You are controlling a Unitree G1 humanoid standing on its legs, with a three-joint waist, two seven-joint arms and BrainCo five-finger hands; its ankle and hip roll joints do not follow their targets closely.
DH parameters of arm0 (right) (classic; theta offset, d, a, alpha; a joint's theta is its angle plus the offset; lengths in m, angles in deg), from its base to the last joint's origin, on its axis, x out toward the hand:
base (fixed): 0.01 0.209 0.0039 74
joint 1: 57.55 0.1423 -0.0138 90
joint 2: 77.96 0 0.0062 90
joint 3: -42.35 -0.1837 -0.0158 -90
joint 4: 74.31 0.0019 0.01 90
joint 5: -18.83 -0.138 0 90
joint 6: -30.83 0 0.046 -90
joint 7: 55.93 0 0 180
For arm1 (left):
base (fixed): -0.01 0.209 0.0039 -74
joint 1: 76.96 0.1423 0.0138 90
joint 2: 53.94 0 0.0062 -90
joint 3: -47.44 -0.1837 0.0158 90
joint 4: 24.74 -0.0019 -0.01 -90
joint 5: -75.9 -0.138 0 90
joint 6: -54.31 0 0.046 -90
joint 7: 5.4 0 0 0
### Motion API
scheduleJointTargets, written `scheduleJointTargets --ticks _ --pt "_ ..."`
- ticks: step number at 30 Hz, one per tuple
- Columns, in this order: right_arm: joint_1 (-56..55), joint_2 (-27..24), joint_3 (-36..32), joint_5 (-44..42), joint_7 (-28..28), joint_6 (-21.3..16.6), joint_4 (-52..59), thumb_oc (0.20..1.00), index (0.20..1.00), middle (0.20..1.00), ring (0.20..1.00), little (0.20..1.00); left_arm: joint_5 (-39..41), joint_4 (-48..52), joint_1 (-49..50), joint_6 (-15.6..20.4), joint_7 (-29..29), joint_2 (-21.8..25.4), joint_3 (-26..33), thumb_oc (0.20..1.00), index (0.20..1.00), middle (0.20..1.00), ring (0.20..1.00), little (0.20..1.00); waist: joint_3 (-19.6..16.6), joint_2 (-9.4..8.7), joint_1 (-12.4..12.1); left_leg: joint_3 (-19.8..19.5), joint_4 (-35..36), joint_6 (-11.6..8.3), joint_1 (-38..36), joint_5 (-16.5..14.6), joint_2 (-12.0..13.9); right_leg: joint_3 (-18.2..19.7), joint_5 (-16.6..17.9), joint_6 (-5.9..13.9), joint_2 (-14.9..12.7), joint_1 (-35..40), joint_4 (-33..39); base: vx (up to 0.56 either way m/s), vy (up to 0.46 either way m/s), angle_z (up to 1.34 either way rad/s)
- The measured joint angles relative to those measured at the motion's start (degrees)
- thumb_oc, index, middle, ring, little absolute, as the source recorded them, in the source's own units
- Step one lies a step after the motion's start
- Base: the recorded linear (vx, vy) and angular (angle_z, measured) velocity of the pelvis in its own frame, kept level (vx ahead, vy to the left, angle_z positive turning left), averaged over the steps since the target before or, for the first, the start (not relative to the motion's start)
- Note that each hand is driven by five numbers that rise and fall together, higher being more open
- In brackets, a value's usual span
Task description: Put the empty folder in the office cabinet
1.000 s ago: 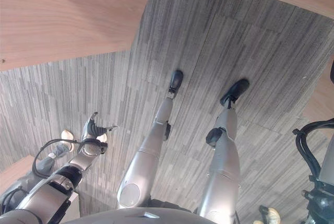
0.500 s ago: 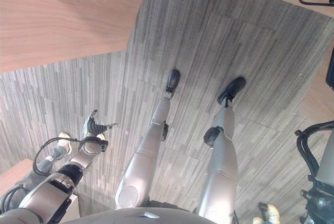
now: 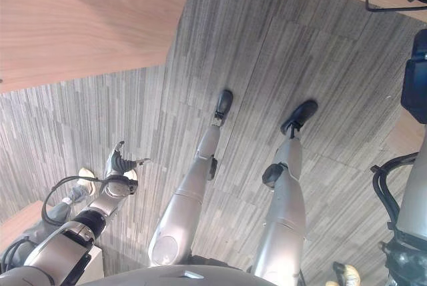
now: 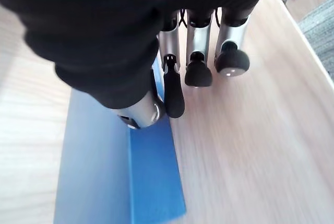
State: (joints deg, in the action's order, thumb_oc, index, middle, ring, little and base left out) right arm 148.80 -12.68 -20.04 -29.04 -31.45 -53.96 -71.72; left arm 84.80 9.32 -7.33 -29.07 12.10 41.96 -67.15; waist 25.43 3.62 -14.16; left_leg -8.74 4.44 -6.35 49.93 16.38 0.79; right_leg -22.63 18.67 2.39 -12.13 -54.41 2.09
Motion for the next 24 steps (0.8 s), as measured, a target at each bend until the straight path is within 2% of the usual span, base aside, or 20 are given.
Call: scheduleJointTargets --ticks 8,15,24 --pt "0.02 0.13 5.25 5.58 -2.05 -0.22 0.43 0.2 0.2 0.2 0.2 0.2 0.97 -0.01 0.55 -0.02 -0.77 0.06 0.16 1.0 1.0 1.0 1.0 1.0 -0.02 0.04 -1.4 -0.06 0.0 -0.04 0.89 0.0 -0.04 -0.01 -0.01 -0.01 -0.04 -0.79 0.0 0.0 -0.004 0.0" --pt "0.49 1.32 12.33 8.21 -5.23 -0.72 9.22 0.2 0.2 0.2 0.2 0.2 0.94 -0.21 0.73 0.17 -0.8 0.26 0.3 1.0 1.0 1.0 1.0 1.0 -0.07 0.12 -2.13 0.0 0.0 -0.18 2.37 -0.06 0.08 0.34 0.0 -0.02 0.12 -2.68 0.0 0.02 -0.028 -0.02" --pt "2.81 1.81 13.18 8.36 -6.44 -2.48 9.06 0.2 0.2 0.2 0.2 0.2 0.92 -0.34 0.72 0.29 -1.48 0.39 0.18 1.0 1.0 1.0 1.0 1.0 -0.06 0.12 -3.78 0.11 -0.01 -0.2 3.41 -0.05 -0.01 0.22 -0.02 -0.03 0.0 -3.62 -0.01 0.0 0.0 0.0"
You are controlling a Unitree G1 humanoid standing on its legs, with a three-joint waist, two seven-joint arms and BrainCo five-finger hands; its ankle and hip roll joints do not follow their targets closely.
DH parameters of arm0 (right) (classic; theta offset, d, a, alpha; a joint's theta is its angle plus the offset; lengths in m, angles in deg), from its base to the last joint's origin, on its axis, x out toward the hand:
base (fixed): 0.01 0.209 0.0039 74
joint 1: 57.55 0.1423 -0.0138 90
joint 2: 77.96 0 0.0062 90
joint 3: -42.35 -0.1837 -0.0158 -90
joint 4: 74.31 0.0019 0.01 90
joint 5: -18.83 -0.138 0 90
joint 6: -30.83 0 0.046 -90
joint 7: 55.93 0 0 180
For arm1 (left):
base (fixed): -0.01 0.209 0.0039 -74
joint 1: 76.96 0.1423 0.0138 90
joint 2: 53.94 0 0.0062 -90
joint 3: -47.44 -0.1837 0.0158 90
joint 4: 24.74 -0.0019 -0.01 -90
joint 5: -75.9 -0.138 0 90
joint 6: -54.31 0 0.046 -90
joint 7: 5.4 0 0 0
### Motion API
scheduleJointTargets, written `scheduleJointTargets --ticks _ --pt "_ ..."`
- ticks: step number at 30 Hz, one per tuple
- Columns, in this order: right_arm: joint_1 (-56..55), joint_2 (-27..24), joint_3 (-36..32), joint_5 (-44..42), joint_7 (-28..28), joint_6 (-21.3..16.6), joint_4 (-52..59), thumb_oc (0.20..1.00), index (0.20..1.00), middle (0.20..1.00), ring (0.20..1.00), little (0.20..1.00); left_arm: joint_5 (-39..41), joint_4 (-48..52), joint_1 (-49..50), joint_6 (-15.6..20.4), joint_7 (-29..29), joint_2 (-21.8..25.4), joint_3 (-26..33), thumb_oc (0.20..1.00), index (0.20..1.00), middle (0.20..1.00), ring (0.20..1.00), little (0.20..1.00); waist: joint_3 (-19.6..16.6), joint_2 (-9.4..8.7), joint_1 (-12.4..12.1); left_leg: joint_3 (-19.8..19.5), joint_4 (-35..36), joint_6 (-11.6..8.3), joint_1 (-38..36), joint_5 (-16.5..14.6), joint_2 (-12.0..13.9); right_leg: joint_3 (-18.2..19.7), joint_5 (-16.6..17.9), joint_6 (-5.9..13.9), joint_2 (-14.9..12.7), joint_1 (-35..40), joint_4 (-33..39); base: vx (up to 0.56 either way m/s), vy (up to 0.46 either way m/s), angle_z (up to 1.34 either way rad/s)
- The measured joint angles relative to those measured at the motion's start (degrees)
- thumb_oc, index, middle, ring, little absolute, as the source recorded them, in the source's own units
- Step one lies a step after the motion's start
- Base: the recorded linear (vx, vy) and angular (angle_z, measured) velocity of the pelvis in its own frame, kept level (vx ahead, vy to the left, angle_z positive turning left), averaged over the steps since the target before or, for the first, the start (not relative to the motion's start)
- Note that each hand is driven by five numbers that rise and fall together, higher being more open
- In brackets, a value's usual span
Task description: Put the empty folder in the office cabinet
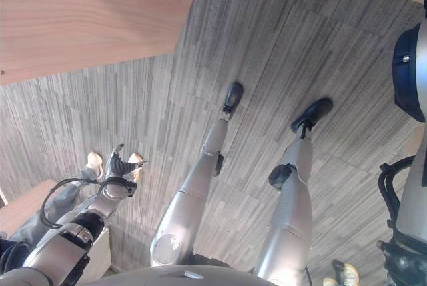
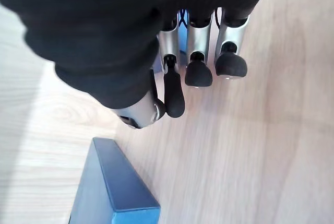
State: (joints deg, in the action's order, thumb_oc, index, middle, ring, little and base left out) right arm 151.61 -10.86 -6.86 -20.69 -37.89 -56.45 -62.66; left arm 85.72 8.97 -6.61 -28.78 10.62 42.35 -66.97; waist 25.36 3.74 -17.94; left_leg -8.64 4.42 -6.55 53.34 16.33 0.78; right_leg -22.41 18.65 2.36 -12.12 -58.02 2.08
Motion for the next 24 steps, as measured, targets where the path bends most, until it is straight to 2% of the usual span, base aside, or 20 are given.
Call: scheduleJointTargets --ticks 2,3,4,12,18,20,24 --pt "-0.01 0.28 -0.09 0.02 0.04 -0.24 -0.82 0.2 0.2 0.2 0.2 0.2 0.0 0.08 -0.06 -0.03 -0.26 0.04 -0.14 1.0 1.0 1.0 1.0 1.0 0.0 0.0 0.09 0.01 0.0 -0.01 -0.03 0.0 0.0 0.0 0.0 0.0 0.0 0.0 -0.1 0.0 0.0 0.0" --pt "-0.01 0.09 -0.48 0.04 0.07 -0.24 -0.95 0.746 0.746 0.746 0.746 0.746 0.01 0.1 -0.06 -0.02 -0.37 0.17 -0.14 1.0 1.0 1.0 1.0 1.0 0.0 0.0 0.12 0.08 0.0 -0.02 -0.07 0.02 -0.01 0.01 0.0 0.0 -0.03 0.01 -0.17 0.0 0.0 0.0" --pt "-0.01 0.04 -1.06 0.04 0.1 -0.21 -1.16 1.0 1.0 1.0 1.0 1.0 0.02 0.13 -0.06 -0.03 -0.41 0.42 -0.14 1.0 1.0 1.0 1.0 1.0 0.0 0.0 0.18 0.09 0.0 -0.04 -0.13 0.04 0.0 0.02 0.0 0.0 -0.03 0.02 -0.24 0.0 0.0 0.0" --pt "-3.04 0.76 -2.29 0.23 -0.91 0.48 -1.1 1.0 1.0 1.0 1.0 1.0 0.0 0.18 -0.37 -0.05 -0.59 3.48 -0.26 1.0 1.0 1.0 1.0 1.0 0.0 -0.01 0.53 0.4 -0.01 -0.08 -2.46 0.08 0.08 0.28 0.16 -0.21 -0.1 1.89 -1.13 -0.02 0.011 -0.01" --pt "-8.95 5.84 1.82 5.32 -6.79 4.02 -1.05 1.0 1.0 1.0 1.0 1.0 -0.88 -1.05 -2.2 -0.74 -1.59 3.86 -1.4 1.0 1.0 1.0 1.0 1.0 -0.29 -0.26 2.12 0.46 0.0 -0.3 -7.99 -0.33 0.21 0.25 -0.31 0.2 -0.03 7.37 -1.1 -0.02 0.025 0.0" --pt "-12.15 8.77 2.31 7.21 -8.4 4.11 -1.04 1.0 1.0 1.0 1.0 1.0 -1.98 -1.59 -2.41 -0.67 -1.64 3.95 -1.5 1.0 1.0 1.0 1.0 1.0 -2.76 -1.24 2.7 0.69 0.01 -0.81 -8.17 -0.96 0.23 0.54 -0.41 0.32 -0.01 7.4 -1.09 -0.02 0.042 -0.05" --pt "-14.57 9.47 4.18 12.18 -12.71 5.82 -0.86 1.0 1.0 1.0 1.0 1.0 -4.6 -3.79 -2.92 -0.9 -2.27 3.78 -1.26 1.0 1.0 1.0 1.0 1.0 -2.79 -1.33 3.15 0.84 0.0 -0.6 -12.99 -0.97 0.43 0.48 -0.4 0.35 0.27 12.56 -0.19 -0.04 0.085 -0.01"
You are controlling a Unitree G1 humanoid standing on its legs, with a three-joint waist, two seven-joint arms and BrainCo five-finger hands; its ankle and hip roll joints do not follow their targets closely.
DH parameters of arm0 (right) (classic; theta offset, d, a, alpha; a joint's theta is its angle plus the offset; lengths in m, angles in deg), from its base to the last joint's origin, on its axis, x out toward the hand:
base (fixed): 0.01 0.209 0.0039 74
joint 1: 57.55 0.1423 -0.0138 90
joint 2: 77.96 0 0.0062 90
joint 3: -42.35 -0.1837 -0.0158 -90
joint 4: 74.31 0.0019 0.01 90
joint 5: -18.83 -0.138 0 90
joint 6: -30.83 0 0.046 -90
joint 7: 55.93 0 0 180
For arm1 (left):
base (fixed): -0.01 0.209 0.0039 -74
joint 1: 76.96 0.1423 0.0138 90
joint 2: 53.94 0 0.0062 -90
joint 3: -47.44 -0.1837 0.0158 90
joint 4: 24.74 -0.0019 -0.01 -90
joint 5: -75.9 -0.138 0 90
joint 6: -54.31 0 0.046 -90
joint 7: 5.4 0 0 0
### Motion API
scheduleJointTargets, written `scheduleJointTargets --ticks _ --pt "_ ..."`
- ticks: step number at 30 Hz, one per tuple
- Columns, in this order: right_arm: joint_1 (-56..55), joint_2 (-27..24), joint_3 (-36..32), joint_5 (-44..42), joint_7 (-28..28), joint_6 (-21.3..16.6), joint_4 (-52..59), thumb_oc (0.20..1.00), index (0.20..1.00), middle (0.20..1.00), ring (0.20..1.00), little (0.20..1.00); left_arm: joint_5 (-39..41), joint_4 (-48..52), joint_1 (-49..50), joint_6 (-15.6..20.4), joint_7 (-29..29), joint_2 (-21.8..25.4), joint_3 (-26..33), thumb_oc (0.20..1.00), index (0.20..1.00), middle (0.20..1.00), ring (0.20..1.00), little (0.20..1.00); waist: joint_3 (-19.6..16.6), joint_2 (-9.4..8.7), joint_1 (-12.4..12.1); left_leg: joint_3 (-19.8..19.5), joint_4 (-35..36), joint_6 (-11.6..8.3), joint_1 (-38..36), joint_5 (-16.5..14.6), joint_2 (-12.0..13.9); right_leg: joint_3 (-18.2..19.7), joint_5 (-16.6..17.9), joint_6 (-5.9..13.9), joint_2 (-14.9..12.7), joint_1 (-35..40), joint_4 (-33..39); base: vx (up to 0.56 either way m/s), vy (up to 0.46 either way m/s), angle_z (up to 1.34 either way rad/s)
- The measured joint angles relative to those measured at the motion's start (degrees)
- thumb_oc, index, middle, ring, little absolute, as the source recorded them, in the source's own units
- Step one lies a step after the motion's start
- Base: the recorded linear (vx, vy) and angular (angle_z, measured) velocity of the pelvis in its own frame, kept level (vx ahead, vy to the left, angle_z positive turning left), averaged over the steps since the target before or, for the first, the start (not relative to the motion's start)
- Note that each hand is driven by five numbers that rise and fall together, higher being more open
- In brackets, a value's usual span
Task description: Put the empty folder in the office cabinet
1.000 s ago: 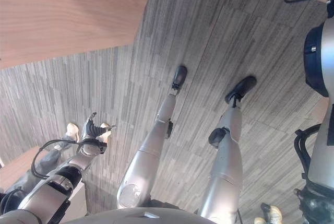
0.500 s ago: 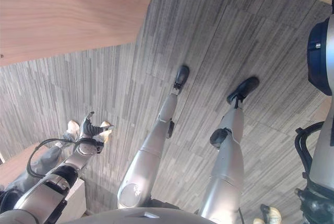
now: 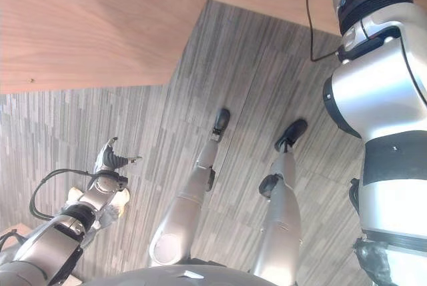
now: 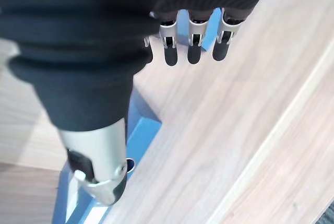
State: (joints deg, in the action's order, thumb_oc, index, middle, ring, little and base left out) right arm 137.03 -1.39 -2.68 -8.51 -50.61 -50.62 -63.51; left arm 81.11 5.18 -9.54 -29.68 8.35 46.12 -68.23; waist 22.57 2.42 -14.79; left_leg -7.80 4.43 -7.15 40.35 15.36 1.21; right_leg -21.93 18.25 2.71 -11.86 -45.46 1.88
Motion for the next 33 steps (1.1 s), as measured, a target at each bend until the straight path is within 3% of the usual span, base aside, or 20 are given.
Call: scheduleJointTargets --ticks 3,6,8,12,15,19,24,27,33 --pt "-4.82 -0.01 -0.08 4.51 -1.7 0.02 0.5 1.0 1.0 1.0 1.0 1.0 -1.08 -1.02 2.36 -0.63 -0.51 0.26 1.29 1.0 1.0 1.0 1.0 1.0 -1.12 -1.0 0.17 0.53 0.02 0.16 -4.32 -1.7 -0.03 0.23 -0.21 0.29 0.13 4.63 1.24 -0.01 0.064 -0.05" --pt "-11.24 0.27 -0.08 6.8 -2.61 0.06 0.61 1.0 1.0 1.0 1.0 1.0 -2.08 -1.29 6.3 -0.69 -1.02 -0.16 1.18 1.0 1.0 1.0 1.0 1.0 -4.72 -2.26 0.42 1.01 0.01 0.46 -6.36 -2.37 -0.16 0.65 -0.65 0.82 0.06 6.55 1.43 -0.06 0.191 -0.04" --pt "-25.23 -2.89 -0.9 11.27 -3.88 -0.93 10.19 1.0 1.0 1.0 1.0 1.0 -2.79 -2.89 10.4 -0.83 -2.09 -2.13 6.26 1.0 1.0 1.0 1.0 1.0 -4.92 -2.59 1.97 1.01 -0.02 1.26 -13.11 -3.21 -0.57 0.15 -1.41 1.79 -0.36 13.61 1.54 -0.01 0.252 0.07" --pt "-49.51 2.86 -2.2 13.85 -7.92 -1.08 22.33 1.0 1.0 1.0 1.0 1.0 -3.5 -7.9 18.36 -2.43 -3.6 -2.42 9.37 1.0 1.0 1.0 1.0 1.0 -10.04 -5.89 5.76 3.41 0.0 2.11 -21.87 -6.68 -1.51 1.75 -3.18 2.9 -0.8 21.63 2.86 0.02 0.141 -0.21" --pt "-66.03 5.13 -2.29 13.91 -12.06 -1.36 34.0 1.0 1.0 1.0 1.0 1.0 -4.22 -9.63 19.52 -3.63 -5.13 -3.31 12.74 1.0 1.0 1.0 1.0 1.0 -12.06 -6.39 8.1 4.87 -0.01 3.23 -26.92 -8.08 -2.36 2.92 -2.95 2.64 -1.24 25.83 2.84 0.01 0.227 -0.22" --pt "-80.6 9.19 -1.53 15.09 -17.1 -2.23 38.59 1.0 1.0 1.0 1.0 1.0 -4.49 -10.77 20.34 -4.42 -6.85 -5.59 15.83 1.0 1.0 1.0 1.0 1.0 -12.81 -6.52 10.76 7.93 0.02 4.11 -34.08 -10.35 -3.02 5.63 -3.88 3.61 -1.75 31.19 2.86 0.02 0.121 -0.35" --pt "-79.89 3.05 6.06 27.02 -23.27 -3.78 47.24 1.0 1.0 1.0 1.0 1.0 -6.76 -11.8 20.43 -4.64 -8.35 -6.64 17.9 1.0 1.0 1.0 1.0 1.0 -17.71 -6.75 14.67 11.71 0.03 4.5 -38.45 -11.96 -3.58 6.99 -5.44 3.97 -2.32 33.22 2.87 0.0 0.063 -0.45" --pt "-78.07 1.32 4.45 29.02 -24.45 -4.66 46.98 1.0 1.0 1.0 1.0 1.0 -6.8 -11.87 21.2 -4.54 -8.35 -6.58 16.8 1.0 1.0 1.0 1.0 1.0 -20.96 -6.4 14.61 12.19 0.14 4.39 -38.99 -12.5 -3.24 7.2 -5.45 3.97 -2.36 33.78 3.11 0.0 0.0 -0.12" --pt "-77.21 1.81 4.72 29.01 -24.94 -4.68 46.93 1.0 1.0 1.0 1.0 1.0 -6.83 -11.99 23.03 -4.85 -8.44 -6.66 16.58 1.0 1.0 1.0 1.0 1.0 -20.98 -6.06 14.45 11.99 0.11 3.84 -38.83 -12.12 -2.74 6.88 -5.4 4.02 -1.96 33.49 3.08 0.0 0.0 0.02"
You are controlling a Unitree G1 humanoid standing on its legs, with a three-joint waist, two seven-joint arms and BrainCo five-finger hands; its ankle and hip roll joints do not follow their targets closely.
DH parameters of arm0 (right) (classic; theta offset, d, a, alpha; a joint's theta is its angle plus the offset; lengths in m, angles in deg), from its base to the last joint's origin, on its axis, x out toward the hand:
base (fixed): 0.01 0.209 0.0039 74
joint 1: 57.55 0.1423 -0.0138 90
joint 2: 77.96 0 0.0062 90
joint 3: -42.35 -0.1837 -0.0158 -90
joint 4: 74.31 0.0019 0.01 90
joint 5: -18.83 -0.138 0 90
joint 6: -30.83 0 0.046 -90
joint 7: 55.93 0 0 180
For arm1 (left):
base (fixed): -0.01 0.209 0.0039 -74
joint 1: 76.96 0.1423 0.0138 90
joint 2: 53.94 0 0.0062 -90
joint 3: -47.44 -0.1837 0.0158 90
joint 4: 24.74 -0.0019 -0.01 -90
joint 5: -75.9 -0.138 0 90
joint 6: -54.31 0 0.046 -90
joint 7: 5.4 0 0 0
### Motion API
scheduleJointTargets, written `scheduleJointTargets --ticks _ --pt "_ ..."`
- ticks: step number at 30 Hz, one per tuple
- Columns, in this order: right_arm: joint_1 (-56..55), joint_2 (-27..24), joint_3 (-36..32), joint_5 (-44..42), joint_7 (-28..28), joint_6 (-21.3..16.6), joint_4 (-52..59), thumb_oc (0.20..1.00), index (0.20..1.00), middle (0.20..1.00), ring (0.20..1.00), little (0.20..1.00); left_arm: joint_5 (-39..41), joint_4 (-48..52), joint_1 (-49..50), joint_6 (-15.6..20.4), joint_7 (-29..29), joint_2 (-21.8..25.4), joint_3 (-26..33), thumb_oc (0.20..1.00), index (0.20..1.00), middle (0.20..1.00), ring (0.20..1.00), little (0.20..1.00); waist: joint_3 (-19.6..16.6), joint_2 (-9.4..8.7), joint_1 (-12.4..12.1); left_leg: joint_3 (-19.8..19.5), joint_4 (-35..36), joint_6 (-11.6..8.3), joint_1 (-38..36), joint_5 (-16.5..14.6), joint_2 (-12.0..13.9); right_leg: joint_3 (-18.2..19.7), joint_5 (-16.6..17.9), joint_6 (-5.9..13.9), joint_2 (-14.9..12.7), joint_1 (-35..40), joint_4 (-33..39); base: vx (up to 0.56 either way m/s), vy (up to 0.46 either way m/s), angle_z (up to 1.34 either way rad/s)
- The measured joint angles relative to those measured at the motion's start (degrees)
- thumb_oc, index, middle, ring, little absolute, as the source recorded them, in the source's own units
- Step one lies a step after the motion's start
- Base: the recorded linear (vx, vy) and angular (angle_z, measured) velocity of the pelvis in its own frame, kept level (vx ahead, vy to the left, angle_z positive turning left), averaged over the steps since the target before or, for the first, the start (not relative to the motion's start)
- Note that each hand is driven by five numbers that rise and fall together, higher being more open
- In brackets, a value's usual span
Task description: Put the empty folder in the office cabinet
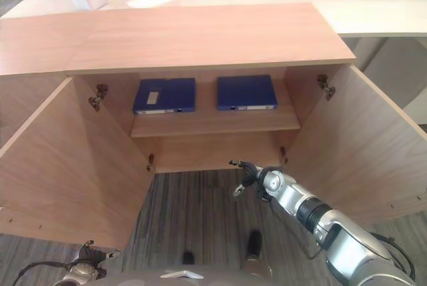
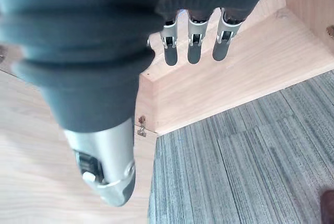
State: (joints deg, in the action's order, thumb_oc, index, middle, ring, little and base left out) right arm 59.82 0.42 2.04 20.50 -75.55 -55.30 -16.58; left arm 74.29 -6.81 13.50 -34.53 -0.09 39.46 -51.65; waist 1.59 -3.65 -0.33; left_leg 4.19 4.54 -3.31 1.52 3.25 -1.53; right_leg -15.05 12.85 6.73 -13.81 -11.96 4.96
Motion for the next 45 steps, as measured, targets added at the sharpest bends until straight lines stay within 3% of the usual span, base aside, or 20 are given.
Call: scheduleJointTargets --ticks 14,15,16,17,20,21,22,23,24,25,26,28,30,38,43,45 --pt "0.28 -0.76 -0.29 -0.1 0.02 0.11 0.4 1.0 1.0 1.0 1.0 1.0 -0.03 0.59 0.54 -0.4 -0.29 0.0 0.13 1.0 1.0 1.0 1.0 1.0 1.82 0.91 0.61 0.06 -0.24 0.01 -0.45 0.02 0.85 0.05 0.51 0.53 1.65 -0.05 -0.26 0.0 0.024 -0.01" --pt "0.23 -6.01 0.12 -0.8 -1.27 -0.79 6.53 1.0 1.0 1.0 1.0 1.0 -0.19 0.97 0.37 -0.78 -0.78 -0.31 0.66 1.0 1.0 1.0 1.0 1.0 2.32 1.4 0.66 1.18 -0.16 0.38 -0.96 -0.6 0.65 1.2 0.7 0.55 1.59 0.18 -0.6 -0.01 0.002 -0.08" --pt "0.23 -6.01 0.12 -0.8 -1.27 -0.79 6.53 1.0 1.0 1.0 1.0 1.0 -0.19 0.97 0.37 -0.78 -0.78 -0.31 0.66 1.0 1.0 1.0 1.0 1.0 2.32 1.4 0.66 1.18 -0.16 0.38 -0.96 -0.6 0.65 1.2 0.7 0.55 1.59 0.18 -0.6 0.0 0.0 -0.71" --pt "2.53 -11.97 -3.99 -0.75 -0.65 -2.73 10.81 1.0 1.0 1.0 1.0 1.0 -1.09 0.02 2.0 -0.59 -0.9 -0.75 1.95 1.0 1.0 1.0 1.0 1.0 2.73 2.05 0.57 3.57 -0.02 0.76 -3.62 -1.57 0.54 3.09 1.77 0.06 1.53 1.69 -0.2 0.02 0.031 -0.68" --pt "5.23 -15.77 -5.75 -0.83 0.48 -2.39 7.36 1.0 1.0 1.0 1.0 1.0 -1.2 0.45 0.28 -0.44 -1.01 -0.27 2.38 1.0 1.0 1.0 1.0 1.0 2.49 1.24 3.09 4.06 0.03 0.33 -5.13 -2.39 0.27 3.31 0.7 0.71 1.66 2.22 -0.21 0.11 0.06 -0.17" --pt "-4.17 -32.68 -20.11 -2.49 2.69 -3.95 25.36 1.0 1.0 1.0 1.0 1.0 -1.81 4.66 -1.05 -0.96 -0.73 -2.74 1.2 1.0 1.0 1.0 1.0 1.0 2.65 2.31 3.47 4.4 -0.16 0.3 -4.36 -1.9 0.1 4.11 -0.03 2.17 0.72 1.77 -1.34 0.16 -0.095 0.42" --pt "-17.4 -36.06 -44.82 -2.28 10.09 -6.12 32.47 1.0 1.0 1.0 1.0 1.0 -2.68 9.8 0.56 -0.65 0.77 -4.3 -0.98 1.0 1.0 1.0 1.0 1.0 3.02 3.6 3.12 3.77 -0.15 0.7 -4.61 -1.72 0.01 4.28 -0.3 3.64 0.38 2.59 -1.34 0.12 -0.1 0.59" --pt "-16.88 -44.56 -79.77 -1.35 31.71 -9.83 4.72 1.0 1.0 1.0 1.0 1.0 -6.9 5.75 0.22 2.44 5.35 -7.99 -6.88 1.0 1.0 1.0 1.0 1.0 3.18 4.3 3.37 3.0 -0.18 1.75 -7.52 -2.68 -1.09 4.17 -0.26 3.24 -0.41 6.25 -0.93 -0.03 -0.025 0.34" --pt "-9.12 -52.83 -85.0 -2.38 37.76 -4.74 -16.57 1.0 1.0 1.0 1.0 1.0 -8.02 1.27 -1.88 1.77 5.48 -9.77 -8.32 1.0 1.0 1.0 1.0 1.0 3.1 4.75 2.25 2.97 -0.16 2.16 -8.72 -3.05 -1.61 4.18 -0.42 3.12 -0.58 7.07 -1.17 0.0 -0.011 0.13" --pt "-4.48 -63.06 -90.03 -5.07 45.03 1.94 -32.09 1.0 1.0 1.0 1.0 1.0 -8.28 -0.09 -0.5 0.89 6.29 -10.38 -7.26 1.0 1.0 1.0 1.0 1.0 2.99 4.74 2.62 3.23 -0.11 2.66 -9.49 -3.71 -1.53 4.25 -1.26 3.04 -0.4 7.56 -1.34 0.01 -0.004 -0.63" --pt "-3.27 -68.06 -88.08 -5.14 51.53 3.58 -33.62 1.0 1.0 1.0 1.0 1.0 -8.34 -4.12 4.72 -0.01 7.8 -9.92 -5.96 1.0 1.0 1.0 1.0 1.0 2.84 4.3 7.28 5.14 0.3 1.97 -10.25 -5.44 -0.47 6.43 -2.04 2.74 0.78 6.78 -2.17 0.0 -0.007 -0.97" --pt "-2.54 -70.37 -87.06 -4.47 53.72 3.55 -32.76 1.0 1.0 1.0 1.0 1.0 -8.33 -8.54 5.85 -1.42 7.78 -10.2 -4.53 1.0 1.0 1.0 1.0 1.0 2.72 3.55 12.37 8.08 0.47 1.72 -11.84 -6.2 -0.12 8.78 -2.09 2.64 1.49 6.63 -2.25 0.0 -0.001 -0.96" --pt "-2.04 -71.71 -86.98 -4.39 54.81 3.6 -28.4 1.0 1.0 1.0 1.0 1.0 -8.6 -7.67 4.86 -0.8 8.93 -9.14 -3.69 1.0 1.0 1.0 1.0 1.0 1.5 3.15 14.53 10.14 0.49 2.36 -13.77 -7.34 -0.55 9.6 -2.48 3.07 1.26 7.17 -2.19 0.0 0.002 -0.56" --pt "-11.37 -68.66 -85.9 -3.9 55.28 3.29 -20.09 1.0 1.0 1.0 1.0 1.0 -8.87 -6.51 -0.57 0.34 10.26 -9.07 -3.76 1.0 1.0 1.0 1.0 1.0 -2.29 1.95 15.4 10.93 0.5 2.99 -13.93 -7.06 -2.02 9.48 -1.23 5.11 -0.27 7.31 -0.09 0.0 -0.001 -0.09" --pt "-17.02 -61.91 -88.05 -7.88 54.8 1.1 -19.53 1.0 1.0 1.0 1.0 1.0 -8.85 -6.64 2.11 -0.37 10.28 -9.26 -4.18 1.0 1.0 1.0 1.0 1.0 -3.08 1.75 13.99 10.86 0.48 2.49 -13.89 -6.65 -2.01 9.35 -0.67 5.9 -0.2 7.33 -0.09 0.0 0.0 0.0" --pt "-18.19 -57.52 -87.91 -11.55 53.37 -1.64 -19.16 1.0 1.0 1.0 1.0 1.0 -8.82 -6.68 2.36 -0.58 10.25 -9.01 -4.24 1.0 1.0 1.0 1.0 1.0 -3.27 1.51 13.26 10.79 0.48 2.48 -13.81 -6.65 -2.11 9.38 -0.67 5.89 -0.09 7.09 -0.32 0.0 0.0 0.0"
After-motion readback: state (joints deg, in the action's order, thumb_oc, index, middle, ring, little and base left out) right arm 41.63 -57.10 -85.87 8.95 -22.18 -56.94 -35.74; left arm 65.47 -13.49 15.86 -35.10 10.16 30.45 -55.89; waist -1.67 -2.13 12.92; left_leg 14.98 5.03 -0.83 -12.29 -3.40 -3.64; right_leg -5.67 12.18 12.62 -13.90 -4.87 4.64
